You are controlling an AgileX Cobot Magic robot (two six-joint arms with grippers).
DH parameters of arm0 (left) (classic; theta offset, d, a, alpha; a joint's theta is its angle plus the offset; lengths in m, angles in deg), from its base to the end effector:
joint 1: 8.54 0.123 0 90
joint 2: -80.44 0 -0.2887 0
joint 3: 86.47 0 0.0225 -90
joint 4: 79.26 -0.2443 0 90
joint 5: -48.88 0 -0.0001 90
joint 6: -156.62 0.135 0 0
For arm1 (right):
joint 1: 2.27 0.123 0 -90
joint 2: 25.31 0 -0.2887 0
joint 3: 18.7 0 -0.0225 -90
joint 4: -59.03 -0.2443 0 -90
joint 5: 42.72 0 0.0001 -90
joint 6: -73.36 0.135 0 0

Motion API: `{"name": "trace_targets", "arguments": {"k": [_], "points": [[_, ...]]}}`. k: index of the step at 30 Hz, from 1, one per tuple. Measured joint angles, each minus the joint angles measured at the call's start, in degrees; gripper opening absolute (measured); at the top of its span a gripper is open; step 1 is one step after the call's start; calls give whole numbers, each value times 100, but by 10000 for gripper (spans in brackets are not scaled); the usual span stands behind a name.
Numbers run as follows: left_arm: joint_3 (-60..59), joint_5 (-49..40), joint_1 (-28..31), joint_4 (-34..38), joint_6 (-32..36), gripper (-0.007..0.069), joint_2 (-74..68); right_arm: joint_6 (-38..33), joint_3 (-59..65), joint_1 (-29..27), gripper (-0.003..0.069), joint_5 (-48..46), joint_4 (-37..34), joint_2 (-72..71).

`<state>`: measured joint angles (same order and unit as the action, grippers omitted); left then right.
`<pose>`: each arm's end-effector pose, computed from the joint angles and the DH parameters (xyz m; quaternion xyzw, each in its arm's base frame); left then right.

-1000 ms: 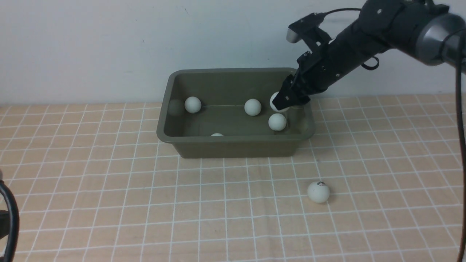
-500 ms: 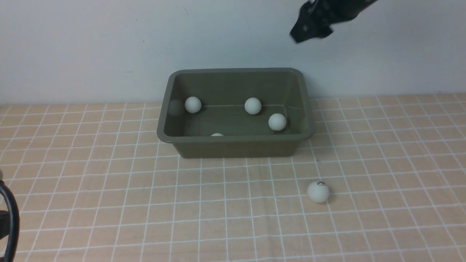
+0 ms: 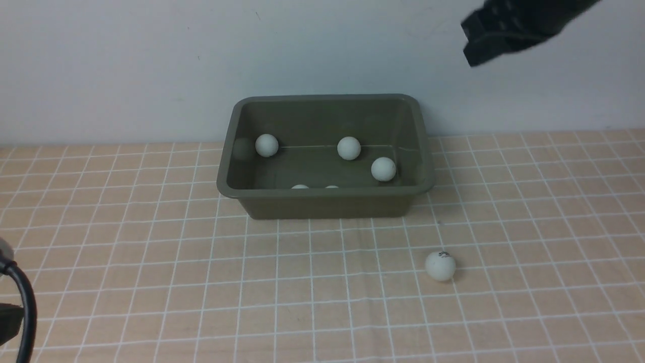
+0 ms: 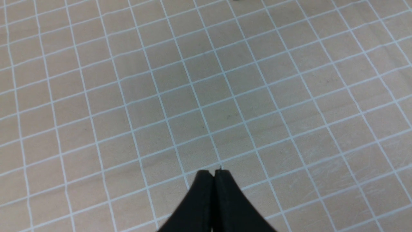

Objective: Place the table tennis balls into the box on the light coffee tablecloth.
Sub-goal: 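Reach for and grasp a ping pong ball on the table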

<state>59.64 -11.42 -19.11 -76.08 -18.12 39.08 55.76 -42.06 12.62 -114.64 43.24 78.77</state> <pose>0.1052 -0.0263 0.3015 0.1238 0.9170 -0.0450 0.3764 0.3475 0.1285 0.3495 -0.2591 0.9269 0.1314 0.2374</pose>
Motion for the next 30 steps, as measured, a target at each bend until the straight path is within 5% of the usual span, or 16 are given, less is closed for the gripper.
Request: {"name": "trace_targets", "arguments": {"k": [7, 12, 17, 25, 30], "points": [[0, 29, 0, 6, 0, -69, 0, -806, 2939, 93, -17, 293, -433, -1101], [0, 107, 0, 6, 0, -69, 0, -1009, 4015, 93, -4, 2039, -823, -1126], [0, 107, 0, 12, 0, -69, 0, -1313, 4275, 93, 136, 3284, -1097, -682], [0, 107, 0, 170, -6, -69, 0, -1878, 4288, 159, 495, 3410, -1728, 102], [0, 107, 0, 244, -6, -69, 0, -1905, 4300, 208, 561, 3743, -1741, 269]]}}
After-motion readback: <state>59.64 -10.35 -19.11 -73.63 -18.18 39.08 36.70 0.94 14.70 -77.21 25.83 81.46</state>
